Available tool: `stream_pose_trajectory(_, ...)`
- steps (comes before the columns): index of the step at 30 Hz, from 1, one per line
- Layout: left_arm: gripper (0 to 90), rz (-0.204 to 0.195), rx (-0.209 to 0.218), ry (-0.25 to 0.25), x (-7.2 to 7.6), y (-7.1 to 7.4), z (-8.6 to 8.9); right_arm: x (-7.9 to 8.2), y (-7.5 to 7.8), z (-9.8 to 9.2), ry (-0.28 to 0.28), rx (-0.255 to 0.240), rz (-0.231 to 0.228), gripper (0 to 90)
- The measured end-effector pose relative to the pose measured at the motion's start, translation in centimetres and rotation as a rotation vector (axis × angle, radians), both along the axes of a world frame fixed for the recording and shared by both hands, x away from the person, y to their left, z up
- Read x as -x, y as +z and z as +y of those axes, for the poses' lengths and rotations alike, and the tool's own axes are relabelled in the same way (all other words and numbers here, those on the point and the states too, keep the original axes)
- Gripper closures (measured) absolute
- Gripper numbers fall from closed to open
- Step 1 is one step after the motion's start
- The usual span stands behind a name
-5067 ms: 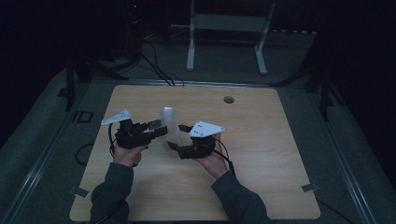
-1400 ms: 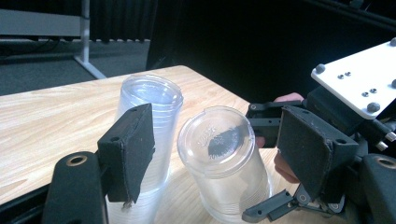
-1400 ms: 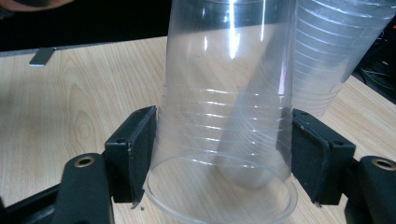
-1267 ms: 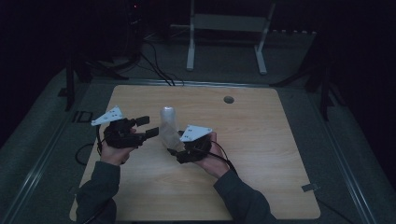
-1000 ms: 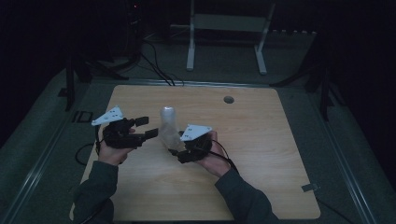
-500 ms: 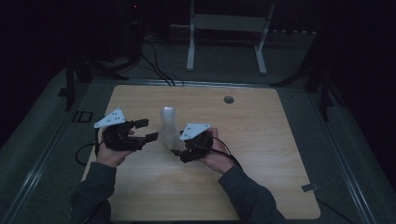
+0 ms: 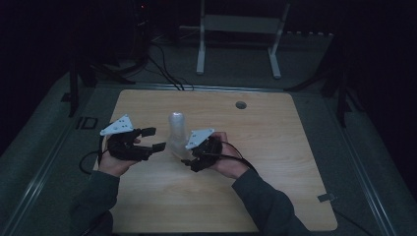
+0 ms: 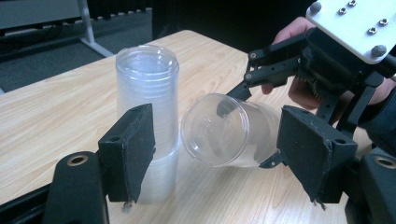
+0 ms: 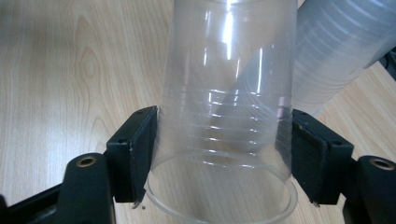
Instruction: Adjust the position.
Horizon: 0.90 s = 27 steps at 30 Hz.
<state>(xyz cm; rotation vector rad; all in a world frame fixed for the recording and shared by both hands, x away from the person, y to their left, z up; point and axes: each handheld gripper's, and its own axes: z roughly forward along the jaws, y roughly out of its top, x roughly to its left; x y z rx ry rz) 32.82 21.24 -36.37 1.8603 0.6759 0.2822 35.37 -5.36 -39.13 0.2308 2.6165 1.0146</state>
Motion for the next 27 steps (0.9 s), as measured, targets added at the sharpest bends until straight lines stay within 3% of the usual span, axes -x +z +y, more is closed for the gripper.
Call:
stream_pose_trajectory(13,28.2,0.0,-0.056,-0.008,0.1,-0.2,-0.1,-0.1,0.6,0.7,0.054,0.116,-0.019,30.1)
stream_pose_trajectory(27,26.1,-0.037,-0.237,-0.024,0.4,0.0,-1.9,-0.1,0.7,0.7,0.089,0.187,-0.034,30.1)
